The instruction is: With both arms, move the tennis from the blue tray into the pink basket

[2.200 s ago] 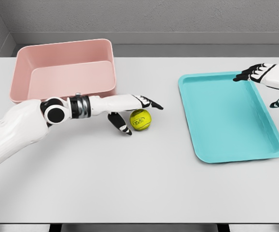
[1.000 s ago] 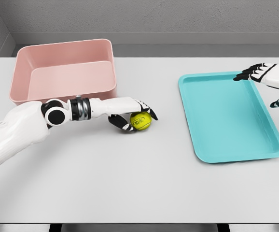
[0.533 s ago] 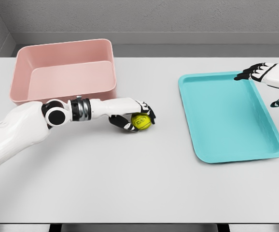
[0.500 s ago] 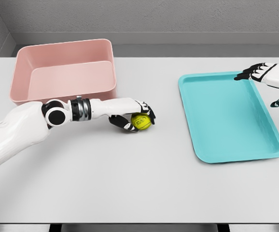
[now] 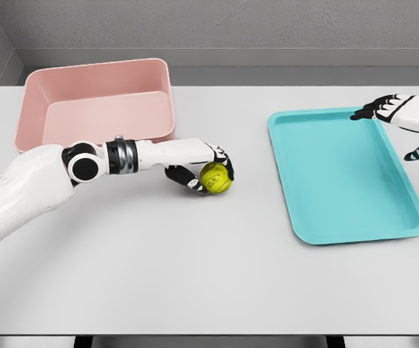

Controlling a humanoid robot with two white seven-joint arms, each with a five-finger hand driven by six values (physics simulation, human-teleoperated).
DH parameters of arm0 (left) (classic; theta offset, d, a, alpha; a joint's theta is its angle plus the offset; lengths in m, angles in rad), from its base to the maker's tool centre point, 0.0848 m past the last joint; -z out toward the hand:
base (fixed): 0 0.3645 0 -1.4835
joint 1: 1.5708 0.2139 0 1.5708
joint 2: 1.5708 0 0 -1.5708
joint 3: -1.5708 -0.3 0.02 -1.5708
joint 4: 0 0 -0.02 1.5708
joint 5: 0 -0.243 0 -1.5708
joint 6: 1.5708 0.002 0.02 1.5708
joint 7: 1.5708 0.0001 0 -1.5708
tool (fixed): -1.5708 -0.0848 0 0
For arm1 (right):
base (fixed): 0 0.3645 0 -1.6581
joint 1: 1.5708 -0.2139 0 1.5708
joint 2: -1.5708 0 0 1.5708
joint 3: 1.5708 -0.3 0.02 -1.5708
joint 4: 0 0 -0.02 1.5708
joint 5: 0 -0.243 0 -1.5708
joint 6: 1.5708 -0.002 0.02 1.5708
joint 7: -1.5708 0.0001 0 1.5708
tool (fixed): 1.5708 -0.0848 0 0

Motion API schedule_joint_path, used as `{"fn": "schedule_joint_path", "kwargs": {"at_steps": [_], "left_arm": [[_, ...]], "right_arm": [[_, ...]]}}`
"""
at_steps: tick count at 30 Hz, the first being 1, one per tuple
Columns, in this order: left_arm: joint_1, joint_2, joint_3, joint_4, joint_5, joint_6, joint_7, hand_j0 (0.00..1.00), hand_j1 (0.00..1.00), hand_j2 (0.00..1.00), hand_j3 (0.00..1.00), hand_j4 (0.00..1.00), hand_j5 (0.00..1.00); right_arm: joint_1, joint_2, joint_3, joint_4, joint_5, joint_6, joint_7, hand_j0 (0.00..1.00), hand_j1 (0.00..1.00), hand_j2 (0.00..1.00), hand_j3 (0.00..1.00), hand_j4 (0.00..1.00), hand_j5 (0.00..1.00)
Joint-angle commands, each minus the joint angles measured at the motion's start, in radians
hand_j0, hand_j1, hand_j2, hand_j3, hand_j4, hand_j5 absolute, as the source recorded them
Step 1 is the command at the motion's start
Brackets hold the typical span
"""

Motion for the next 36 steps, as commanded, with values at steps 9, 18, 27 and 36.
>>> {"fn": "schedule_joint_path", "kwargs": {"at_steps": [9,18,27,36], "left_arm": [[-0.008,0.007,0.009,-0.004,0.009,0.001,0.003,0.58,0.58,0.58,0.58,0.58,0.58],[-0.014,0.022,0.026,-0.023,0.012,0.001,0.005,0.58,0.58,0.58,0.58,0.58,0.58],[-0.015,0.052,0.055,-0.049,0.015,0.001,0.006,0.57,0.57,0.57,0.57,0.57,0.57],[-0.023,0.059,0.085,-0.049,0.015,0.001,0.006,0.57,0.57,0.57,0.57,0.57,0.57]], "right_arm": [[0.0,0.0,0.0,0.002,-0.006,0.002,0.0,1.0,1.0,1.0,1.0,1.0,1.0],[-0.002,0.005,-0.002,0.006,-0.006,0.002,0.0,1.0,1.0,1.0,1.0,1.0,1.0],[-0.002,0.006,0.0,0.01,-0.006,0.002,0.0,1.0,1.0,1.0,1.0,1.0,1.0],[-0.003,0.012,0.0,0.016,-0.006,0.002,0.0,1.0,1.0,1.0,1.0,1.0,1.0]]}}
